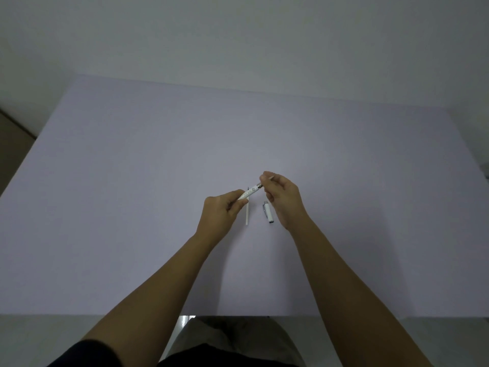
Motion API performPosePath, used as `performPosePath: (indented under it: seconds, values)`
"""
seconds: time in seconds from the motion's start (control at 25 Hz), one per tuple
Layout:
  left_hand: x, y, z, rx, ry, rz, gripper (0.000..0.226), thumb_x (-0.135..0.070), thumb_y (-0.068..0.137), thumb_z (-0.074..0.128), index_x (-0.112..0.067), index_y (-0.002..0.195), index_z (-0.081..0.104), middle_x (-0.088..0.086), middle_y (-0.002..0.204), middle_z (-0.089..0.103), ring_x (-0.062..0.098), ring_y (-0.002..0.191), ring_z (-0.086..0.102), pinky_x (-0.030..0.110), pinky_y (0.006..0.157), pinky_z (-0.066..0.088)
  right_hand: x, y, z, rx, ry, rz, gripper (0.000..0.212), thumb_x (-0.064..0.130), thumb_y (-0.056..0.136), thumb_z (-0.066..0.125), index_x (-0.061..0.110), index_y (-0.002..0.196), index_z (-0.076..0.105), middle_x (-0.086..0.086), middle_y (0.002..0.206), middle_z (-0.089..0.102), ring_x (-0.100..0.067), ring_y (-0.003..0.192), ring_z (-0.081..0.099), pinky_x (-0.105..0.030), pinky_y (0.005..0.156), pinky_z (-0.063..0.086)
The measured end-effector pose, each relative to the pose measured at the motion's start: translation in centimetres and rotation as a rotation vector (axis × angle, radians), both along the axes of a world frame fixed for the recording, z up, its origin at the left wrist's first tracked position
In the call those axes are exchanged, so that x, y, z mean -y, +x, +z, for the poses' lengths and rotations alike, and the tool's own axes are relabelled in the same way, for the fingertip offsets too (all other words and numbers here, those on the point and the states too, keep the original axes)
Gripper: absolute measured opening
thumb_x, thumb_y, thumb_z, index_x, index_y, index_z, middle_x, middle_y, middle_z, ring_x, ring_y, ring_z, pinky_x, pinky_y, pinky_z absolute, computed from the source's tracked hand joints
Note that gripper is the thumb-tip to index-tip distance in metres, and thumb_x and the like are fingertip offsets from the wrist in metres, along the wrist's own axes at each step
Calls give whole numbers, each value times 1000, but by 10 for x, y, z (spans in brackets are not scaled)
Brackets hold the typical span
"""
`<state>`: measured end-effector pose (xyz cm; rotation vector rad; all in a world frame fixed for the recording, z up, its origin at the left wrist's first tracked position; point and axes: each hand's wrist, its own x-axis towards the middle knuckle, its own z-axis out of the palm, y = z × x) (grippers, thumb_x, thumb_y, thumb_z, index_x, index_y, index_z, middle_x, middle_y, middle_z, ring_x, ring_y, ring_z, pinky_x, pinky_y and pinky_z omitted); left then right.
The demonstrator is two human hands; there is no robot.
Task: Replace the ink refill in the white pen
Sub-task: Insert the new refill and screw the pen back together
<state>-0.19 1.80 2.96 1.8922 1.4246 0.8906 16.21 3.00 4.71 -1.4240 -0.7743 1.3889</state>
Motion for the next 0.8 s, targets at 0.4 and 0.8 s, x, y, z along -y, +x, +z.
performPosePath:
  seconds: [0.4, 0.8]
  values:
    - [-1, 0, 5, 12, -4, 16, 13, -23, 89, 58, -14, 93, 67, 19, 62, 61, 32, 58, 60, 44, 56, 49, 3, 3, 3, -94, 30, 18, 13, 19, 91, 58, 21, 91, 70, 7, 85, 68, -2, 78, 61, -14, 76, 50]
    - [3, 3, 13, 40, -1, 12, 14, -21, 89, 59, -14, 97, 67, 17, 63, 63, 33, 59, 62, 46, 58, 52, 4, 3, 8, 16, 71, 19, 12, 27, 88, 62, 18, 86, 70, 14, 68, 62, 0, 63, 53, -19, 69, 44]
